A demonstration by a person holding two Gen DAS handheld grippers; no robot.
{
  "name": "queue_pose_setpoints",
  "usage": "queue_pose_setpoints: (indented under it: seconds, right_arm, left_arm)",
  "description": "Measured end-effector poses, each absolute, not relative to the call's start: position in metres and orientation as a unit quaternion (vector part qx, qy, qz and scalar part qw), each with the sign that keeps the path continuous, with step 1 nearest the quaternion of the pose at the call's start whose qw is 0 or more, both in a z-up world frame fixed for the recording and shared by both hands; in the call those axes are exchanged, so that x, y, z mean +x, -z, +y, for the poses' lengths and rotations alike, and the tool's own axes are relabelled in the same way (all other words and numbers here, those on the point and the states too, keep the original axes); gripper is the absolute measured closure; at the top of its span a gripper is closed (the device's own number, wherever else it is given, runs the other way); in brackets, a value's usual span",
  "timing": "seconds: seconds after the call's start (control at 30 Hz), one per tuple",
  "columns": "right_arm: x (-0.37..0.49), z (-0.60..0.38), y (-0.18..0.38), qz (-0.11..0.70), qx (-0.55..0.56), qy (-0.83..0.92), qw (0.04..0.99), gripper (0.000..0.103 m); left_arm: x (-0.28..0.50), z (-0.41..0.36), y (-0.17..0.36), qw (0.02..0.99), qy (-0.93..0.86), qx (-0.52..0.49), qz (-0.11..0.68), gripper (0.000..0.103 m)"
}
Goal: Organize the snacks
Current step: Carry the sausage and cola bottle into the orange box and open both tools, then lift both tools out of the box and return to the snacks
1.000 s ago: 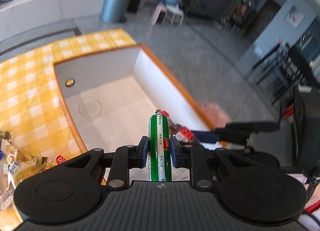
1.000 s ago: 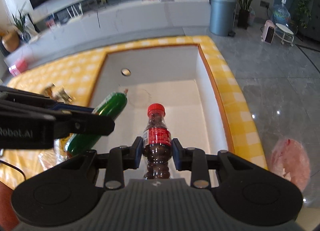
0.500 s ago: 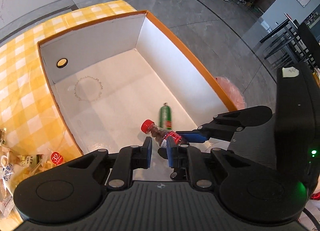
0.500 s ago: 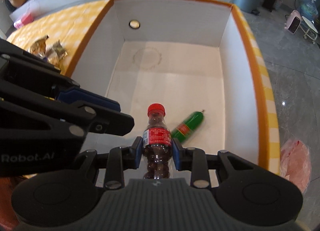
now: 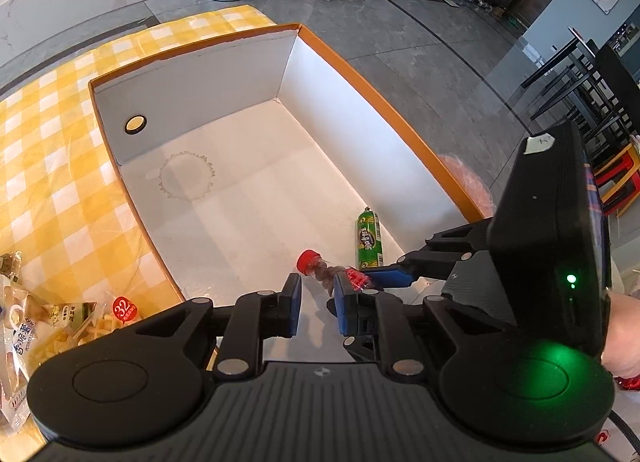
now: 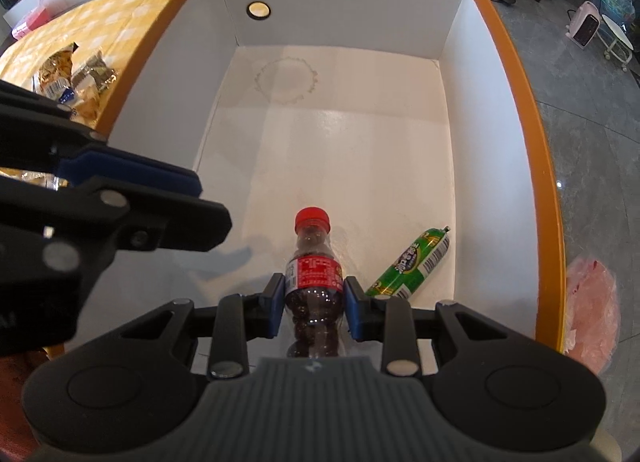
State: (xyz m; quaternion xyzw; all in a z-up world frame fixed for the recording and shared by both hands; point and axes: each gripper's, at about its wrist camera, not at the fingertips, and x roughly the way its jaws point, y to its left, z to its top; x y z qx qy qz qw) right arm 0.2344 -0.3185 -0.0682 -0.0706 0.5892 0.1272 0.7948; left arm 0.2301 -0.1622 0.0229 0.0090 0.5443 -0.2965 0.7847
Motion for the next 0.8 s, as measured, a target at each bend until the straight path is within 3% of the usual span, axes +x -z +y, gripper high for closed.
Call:
queue_pose_setpoints:
  seconds: [0.37,0.47,0.8]
  right_arm:
    - [0.23,-0.32,0.062,0.582,-0.083,-0.122,0.8,0.069]
    - [0.225,-0.322,0.056,0.575,-0.081,-0.12,0.806,0.064]
    - [0.19,-0.319,0.021,0.489,-0.106,-0.1,0.86,0.061]
  left_arm:
    - [0.231,-0.164,-0.024,0.785,0.298,0.009,0.543,0.081]
    - [0.228,-0.161,-0.026,0.789,0.3,0.005,0.536,0.079]
    - [0.2,-0.146,-0.048,0.829,0.301,0.001,0.472,0.074]
